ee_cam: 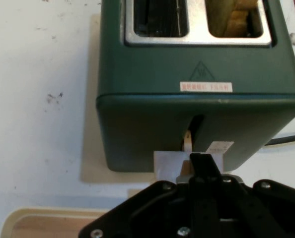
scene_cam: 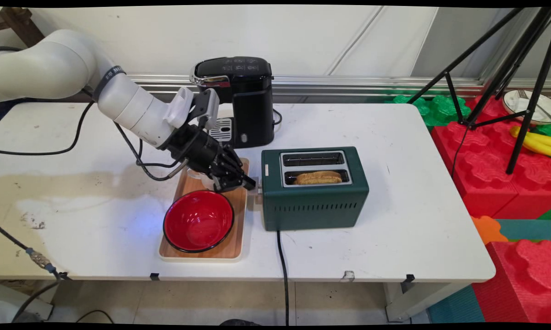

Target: Press the toaster switch

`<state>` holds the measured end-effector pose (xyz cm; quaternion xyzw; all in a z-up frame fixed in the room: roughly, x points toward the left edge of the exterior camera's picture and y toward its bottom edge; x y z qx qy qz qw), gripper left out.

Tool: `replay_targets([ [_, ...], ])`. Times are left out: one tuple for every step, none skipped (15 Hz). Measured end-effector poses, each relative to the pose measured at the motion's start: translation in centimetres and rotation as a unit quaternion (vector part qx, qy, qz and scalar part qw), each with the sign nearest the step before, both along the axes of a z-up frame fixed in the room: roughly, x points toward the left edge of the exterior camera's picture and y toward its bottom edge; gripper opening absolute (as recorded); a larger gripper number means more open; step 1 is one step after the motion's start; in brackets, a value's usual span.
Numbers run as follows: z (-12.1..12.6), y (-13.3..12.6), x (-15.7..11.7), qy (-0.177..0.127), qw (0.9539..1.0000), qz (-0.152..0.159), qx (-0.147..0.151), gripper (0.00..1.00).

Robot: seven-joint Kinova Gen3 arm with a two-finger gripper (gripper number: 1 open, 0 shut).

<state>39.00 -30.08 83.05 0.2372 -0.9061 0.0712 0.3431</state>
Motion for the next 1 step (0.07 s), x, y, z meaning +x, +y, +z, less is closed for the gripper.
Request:
replay_targets([
  [-0.05, 0.08, 0.13, -0.001, 1.0, -0.002, -0.001, 0.0],
])
